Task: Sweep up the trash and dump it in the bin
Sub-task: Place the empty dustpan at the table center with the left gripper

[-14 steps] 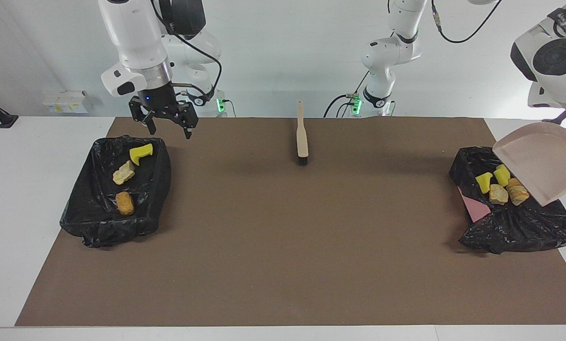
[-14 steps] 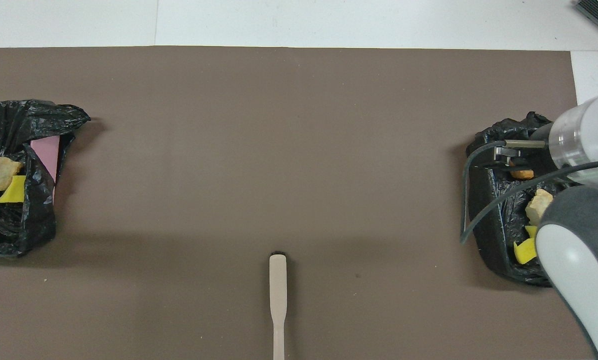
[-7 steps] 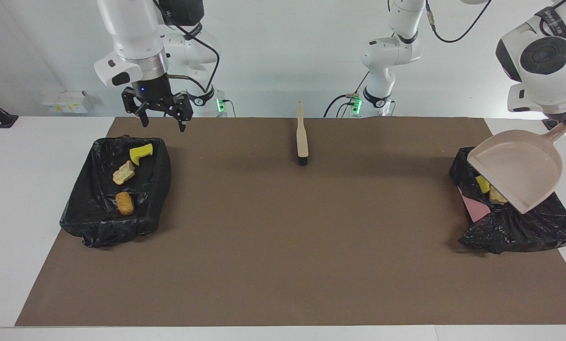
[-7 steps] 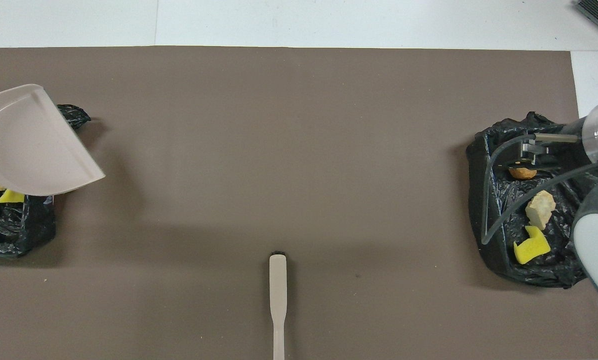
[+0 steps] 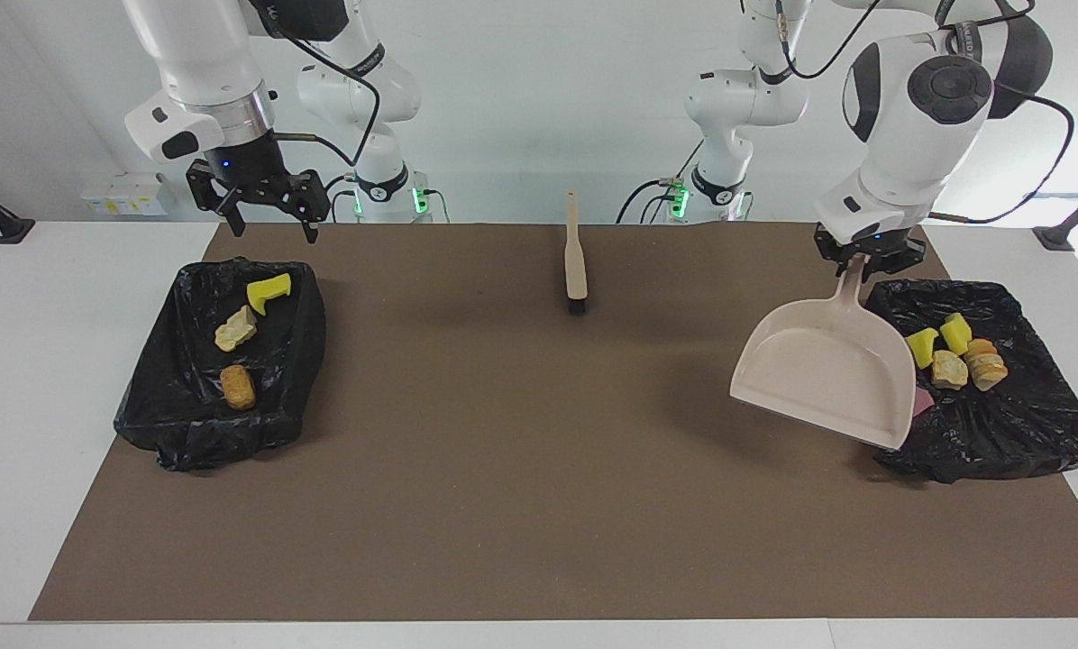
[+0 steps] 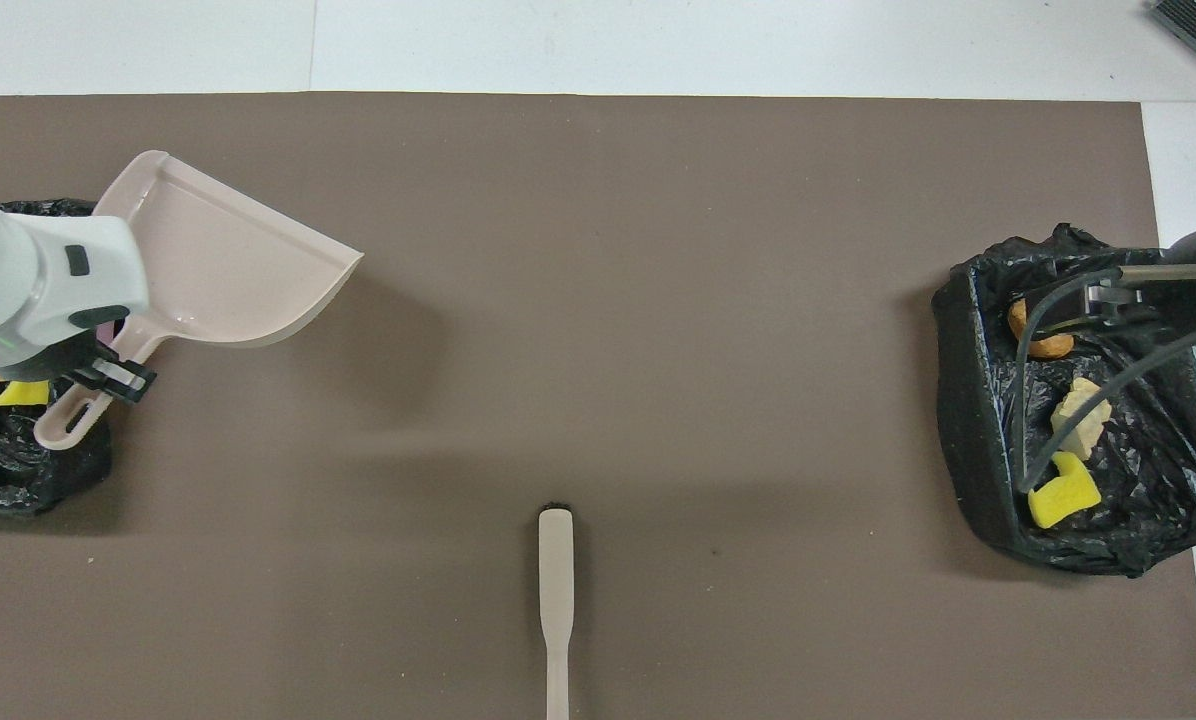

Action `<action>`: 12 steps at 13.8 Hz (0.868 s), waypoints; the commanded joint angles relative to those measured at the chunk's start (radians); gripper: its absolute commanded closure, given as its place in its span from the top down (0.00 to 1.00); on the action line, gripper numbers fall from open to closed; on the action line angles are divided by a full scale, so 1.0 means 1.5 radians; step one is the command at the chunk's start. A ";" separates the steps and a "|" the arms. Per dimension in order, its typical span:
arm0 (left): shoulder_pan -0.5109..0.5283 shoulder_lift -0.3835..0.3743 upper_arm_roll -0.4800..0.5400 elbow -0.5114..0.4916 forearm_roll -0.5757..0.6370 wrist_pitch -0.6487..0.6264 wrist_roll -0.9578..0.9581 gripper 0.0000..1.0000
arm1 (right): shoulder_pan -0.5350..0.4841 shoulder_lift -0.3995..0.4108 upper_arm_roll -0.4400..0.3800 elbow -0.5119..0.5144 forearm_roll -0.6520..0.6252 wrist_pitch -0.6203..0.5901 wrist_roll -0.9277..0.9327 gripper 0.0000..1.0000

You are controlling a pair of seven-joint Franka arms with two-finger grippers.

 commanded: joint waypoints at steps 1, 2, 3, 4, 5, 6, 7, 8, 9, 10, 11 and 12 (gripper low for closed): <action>-0.045 -0.007 0.008 0.000 -0.075 -0.010 -0.115 0.00 | -0.003 0.000 0.004 0.009 0.001 -0.008 -0.016 1.00; -0.069 -0.002 0.008 0.001 -0.092 -0.002 -0.164 0.00 | -0.002 -0.001 0.004 0.009 0.001 -0.010 -0.017 1.00; -0.100 0.012 0.008 0.003 -0.103 0.009 -0.209 0.00 | -0.002 -0.001 0.004 0.008 0.001 -0.013 -0.018 1.00; -0.125 0.020 0.007 0.004 -0.109 0.029 -0.245 0.00 | -0.002 -0.001 0.005 0.009 0.001 -0.014 -0.019 1.00; -0.145 0.026 0.007 0.002 -0.124 0.058 -0.285 0.00 | -0.001 -0.001 0.006 0.009 0.001 -0.015 -0.019 1.00; -0.161 0.034 0.007 -0.002 -0.137 0.086 -0.310 0.00 | 0.003 -0.001 0.006 0.009 0.001 -0.015 -0.019 1.00; -0.179 0.046 0.007 -0.003 -0.144 0.110 -0.319 0.00 | 0.004 -0.002 0.007 0.009 0.001 -0.015 -0.019 1.00; -0.203 0.068 0.007 -0.002 -0.151 0.134 -0.337 0.00 | 0.005 -0.002 0.008 0.008 0.002 -0.015 -0.020 1.00; -0.225 0.097 0.007 0.004 -0.162 0.164 -0.384 0.00 | 0.005 -0.002 0.009 0.009 0.001 -0.015 -0.020 1.00; -0.240 0.125 0.007 0.005 -0.164 0.203 -0.420 0.00 | 0.005 -0.002 0.009 0.010 0.001 -0.015 -0.019 1.00; -0.256 0.149 0.007 0.003 -0.165 0.242 -0.435 0.00 | 0.004 -0.001 0.009 0.010 0.001 -0.015 -0.020 1.00; -0.270 0.171 0.007 0.003 -0.166 0.272 -0.445 0.00 | 0.004 -0.002 0.009 0.011 0.001 -0.015 -0.019 1.00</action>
